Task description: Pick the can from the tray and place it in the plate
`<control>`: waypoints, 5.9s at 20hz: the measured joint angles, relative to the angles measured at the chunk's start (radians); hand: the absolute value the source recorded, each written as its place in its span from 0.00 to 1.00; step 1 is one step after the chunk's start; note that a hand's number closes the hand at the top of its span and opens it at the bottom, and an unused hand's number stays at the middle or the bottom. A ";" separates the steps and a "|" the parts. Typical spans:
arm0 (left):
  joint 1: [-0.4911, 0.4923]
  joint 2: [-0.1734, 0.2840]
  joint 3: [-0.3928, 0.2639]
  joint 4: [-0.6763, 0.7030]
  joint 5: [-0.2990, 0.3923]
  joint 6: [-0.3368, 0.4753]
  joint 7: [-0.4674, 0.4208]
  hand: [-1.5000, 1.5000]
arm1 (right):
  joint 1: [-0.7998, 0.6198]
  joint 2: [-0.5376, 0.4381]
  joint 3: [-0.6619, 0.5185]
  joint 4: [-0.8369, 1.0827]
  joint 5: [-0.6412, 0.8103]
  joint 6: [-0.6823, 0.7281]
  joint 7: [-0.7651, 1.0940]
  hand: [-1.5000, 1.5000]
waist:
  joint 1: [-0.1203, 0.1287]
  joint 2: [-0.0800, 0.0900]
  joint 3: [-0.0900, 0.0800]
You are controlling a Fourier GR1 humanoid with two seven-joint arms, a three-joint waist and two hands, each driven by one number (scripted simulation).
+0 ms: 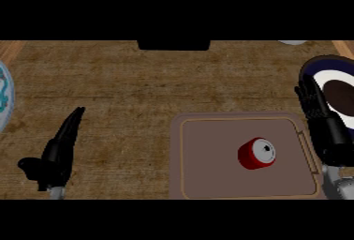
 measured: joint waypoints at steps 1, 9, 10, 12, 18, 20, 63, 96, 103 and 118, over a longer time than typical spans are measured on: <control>0.007 -0.005 -0.005 -0.003 -0.004 -0.001 0.009 0.50 | -0.004 -0.010 -0.015 -0.011 -0.008 0.015 0.010 1.00 | 0.000 -0.003 0.004; -0.020 -0.020 -0.061 0.054 0.039 -0.080 0.163 0.50 | -0.189 -0.232 -0.148 0.044 -0.006 0.137 0.089 0.00 | 0.000 -0.007 0.015; -0.028 -0.024 -0.066 0.057 0.042 -0.087 0.175 0.50 | -0.192 -0.225 -0.163 0.068 0.007 0.113 0.081 0.00 | 0.001 -0.009 0.017; -0.037 -0.022 -0.068 0.057 0.050 -0.106 0.202 0.50 | -0.186 -0.196 -0.199 0.103 0.004 0.085 0.036 0.00 | 0.002 -0.012 0.020; -0.055 -0.033 -0.056 0.063 0.057 -0.142 0.261 0.50 | -0.123 -0.167 -0.277 0.117 -0.044 0.168 -0.074 0.00 | 0.001 -0.017 0.023; -0.049 -0.040 -0.058 0.051 0.044 -0.133 0.274 0.50 | -0.082 -0.191 -0.298 0.092 -0.044 0.209 -0.088 0.00 | 0.000 -0.018 0.023; -0.025 -0.119 0.024 0.040 -0.054 -0.218 0.305 0.50 | -0.048 -0.121 0.153 -0.380 0.587 0.525 0.722 0.00 | 0.007 -0.019 0.024; -0.020 -0.180 0.100 0.032 -0.119 -0.275 0.347 0.50 | 0.042 0.054 0.176 -0.249 1.024 0.403 0.394 1.00 | -0.008 -0.023 0.023; 0.034 -0.178 0.116 -0.009 -0.120 -0.258 0.346 0.50 | 0.350 0.045 0.108 -0.515 0.981 0.136 0.172 1.00 | -0.047 -0.030 0.026; -0.007 -0.194 0.108 0.016 -0.138 -0.280 0.341 0.50 | 0.560 0.129 -0.338 -0.533 0.368 -0.004 -0.080 1.00 | -0.012 -0.020 0.024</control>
